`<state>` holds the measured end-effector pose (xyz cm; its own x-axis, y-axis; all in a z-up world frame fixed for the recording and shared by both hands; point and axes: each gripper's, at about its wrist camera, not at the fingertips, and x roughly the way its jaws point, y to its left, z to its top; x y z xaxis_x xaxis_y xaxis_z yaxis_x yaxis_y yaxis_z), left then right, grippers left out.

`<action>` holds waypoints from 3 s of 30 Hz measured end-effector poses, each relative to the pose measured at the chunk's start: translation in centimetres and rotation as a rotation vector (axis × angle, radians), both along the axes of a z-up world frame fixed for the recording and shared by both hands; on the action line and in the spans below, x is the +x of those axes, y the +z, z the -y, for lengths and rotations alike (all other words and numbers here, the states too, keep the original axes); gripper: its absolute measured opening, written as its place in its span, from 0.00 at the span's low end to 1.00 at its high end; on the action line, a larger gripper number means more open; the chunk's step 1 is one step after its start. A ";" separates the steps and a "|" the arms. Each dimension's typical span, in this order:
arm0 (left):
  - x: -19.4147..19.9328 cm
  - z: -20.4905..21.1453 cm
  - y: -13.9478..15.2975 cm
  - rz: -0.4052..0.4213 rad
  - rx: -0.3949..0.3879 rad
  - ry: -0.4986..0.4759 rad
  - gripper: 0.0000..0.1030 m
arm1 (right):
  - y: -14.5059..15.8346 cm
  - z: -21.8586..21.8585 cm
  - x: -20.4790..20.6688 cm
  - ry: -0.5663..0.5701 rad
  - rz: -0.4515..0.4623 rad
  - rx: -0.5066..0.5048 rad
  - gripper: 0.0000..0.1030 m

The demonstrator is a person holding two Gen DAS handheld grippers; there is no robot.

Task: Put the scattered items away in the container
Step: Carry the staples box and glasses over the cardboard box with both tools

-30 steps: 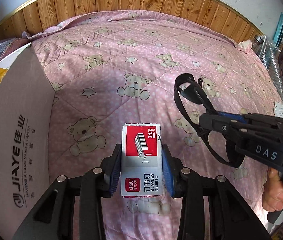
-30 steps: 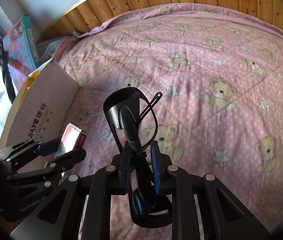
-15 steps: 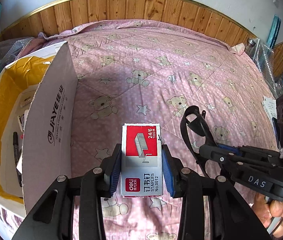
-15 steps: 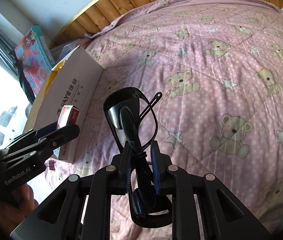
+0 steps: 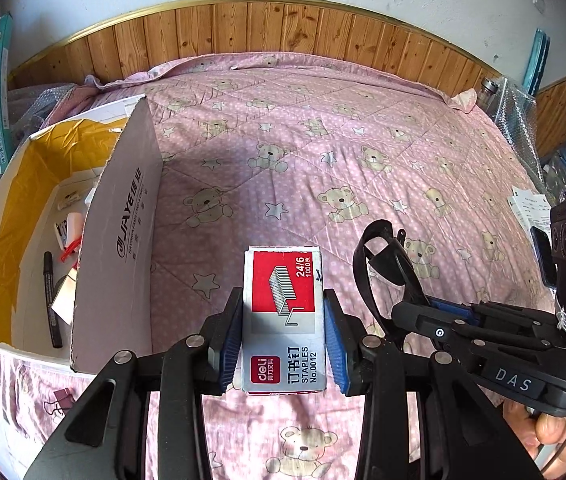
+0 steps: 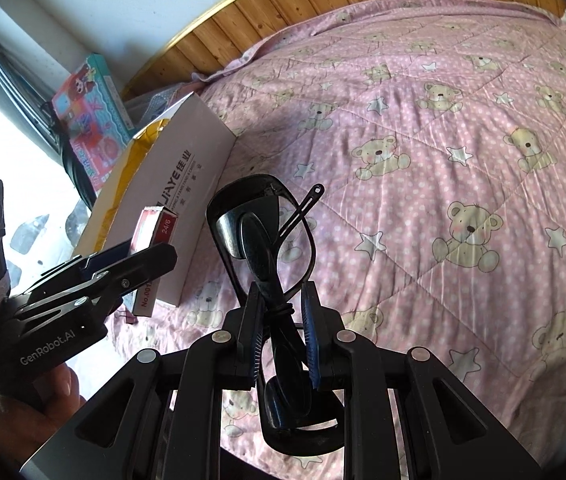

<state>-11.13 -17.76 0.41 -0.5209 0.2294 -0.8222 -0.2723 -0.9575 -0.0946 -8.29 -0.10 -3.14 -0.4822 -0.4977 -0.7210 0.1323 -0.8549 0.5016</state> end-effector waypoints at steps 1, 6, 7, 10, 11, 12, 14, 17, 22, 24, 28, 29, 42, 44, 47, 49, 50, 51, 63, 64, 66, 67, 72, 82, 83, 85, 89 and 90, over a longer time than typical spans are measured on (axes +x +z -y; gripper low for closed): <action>0.2 0.0 0.1 -0.002 0.001 0.000 0.38 | 0.2 0.1 0.1 0.002 -0.003 -0.003 0.18; 0.9 0.1 0.7 -0.014 -0.001 0.000 0.38 | 0.9 0.5 0.5 0.018 -0.019 -0.017 0.18; 0.9 0.2 0.8 -0.017 -0.002 0.001 0.38 | 1.1 0.6 0.6 0.021 -0.022 -0.019 0.18; 1.0 0.6 1.1 -0.023 0.000 0.009 0.38 | 1.6 0.8 0.7 0.029 -0.032 -0.022 0.18; 1.1 0.8 1.2 -0.025 -0.001 0.012 0.38 | 1.7 0.9 0.7 0.032 -0.034 -0.024 0.18; 1.1 0.9 1.3 -0.027 0.001 0.016 0.38 | 1.8 1.0 0.8 0.034 -0.036 -0.024 0.18; 1.2 1.3 1.5 -0.031 0.004 0.023 0.38 | 2.0 1.1 0.8 0.036 -0.039 -0.025 0.18; 1.2 1.8 1.7 -0.036 0.008 0.032 0.38 | 2.3 1.4 0.7 0.042 -0.043 -0.024 0.18; 1.2 2.7 2.0 -0.044 0.019 0.046 0.38 | 2.8 2.1 0.6 0.054 -0.049 -0.019 0.18; 1.2 3.2 2.1 -0.047 0.026 0.051 0.38 | 3.0 2.5 0.5 0.062 -0.052 -0.016 0.18; 1.2 4.0 2.4 -0.055 0.038 0.062 0.38 | 3.5 3.5 0.4 0.075 -0.059 -0.009 0.18; 1.2 4.2 2.5 -0.057 0.040 0.064 0.38 | 3.7 3.8 0.3 0.080 -0.061 -0.006 0.18; 1.2 8.7 4.2 -0.100 0.082 0.119 0.38 | 6.0 8.7 -0.4 0.162 -0.107 0.029 0.18; 1.2 9.5 4.4 -0.106 0.090 0.130 0.38 | 6.3 9.5 -0.5 0.176 -0.114 0.034 0.18; 1.2 10.7 4.6 -0.113 0.100 0.144 0.38 | 7.0 10.7 -0.8 0.194 -0.126 0.042 0.18; 1.1 11.5 4.7 -0.117 0.106 0.154 0.38 | 7.5 11.6 -0.9 0.208 -0.137 0.050 0.18; 1.1 11.9 4.8 -0.118 0.109 0.159 0.38 | 7.7 12.0 -1.0 0.214 -0.143 0.054 0.18; 1.1 12.3 4.8 -0.121 0.111 0.164 0.38 | 8.0 12.4 -1.1 0.221 -0.148 0.057 0.18; 0.4 17.4 5.4 -0.145 0.130 0.247 0.38 | 10.7 16.5 -2.7 0.283 -0.202 0.061 0.18; 0.2 17.9 5.4 -0.143 0.130 0.257 0.38 | 10.9 16.8 -3.0 0.287 -0.205 0.056 0.18; -0.1 18.9 5.5 -0.144 0.124 0.277 0.38 | 11.2 17.5 -3.6 0.300 -0.206 0.048 0.18; -0.1 19.4 5.5 -0.146 0.120 0.286 0.38 | 11.4 17.9 -3.9 0.307 -0.208 0.048 0.18; -0.9 21.2 5.4 -0.141 0.100 0.324 0.38 | 12.3 20.3 -5.2 0.348 -0.226 0.052 0.18; -3.0 22.8 4.1 -0.110 0.049 0.356 0.38 | 12.3 23.7 -8.3 0.382 -0.211 0.046 0.18; -3.2 22.9 3.9 -0.106 0.049 0.357 0.38 | 12.2 23.8 -8.7 0.381 -0.208 0.043 0.18; -3.7 23.0 3.5 -0.098 0.047 0.357 0.38 | 12.1 24.1 -9.7 0.378 -0.197 0.041 0.18; -4.6 23.1 2.7 -0.079 0.046 0.356 0.38 | 11.7 24.6 -11.4 0.374 -0.177 0.033 0.18; -4.8 23.2 2.6 -0.074 0.046 0.356 0.38 | 11.6 24.6 -11.9 0.373 -0.170 0.028 0.18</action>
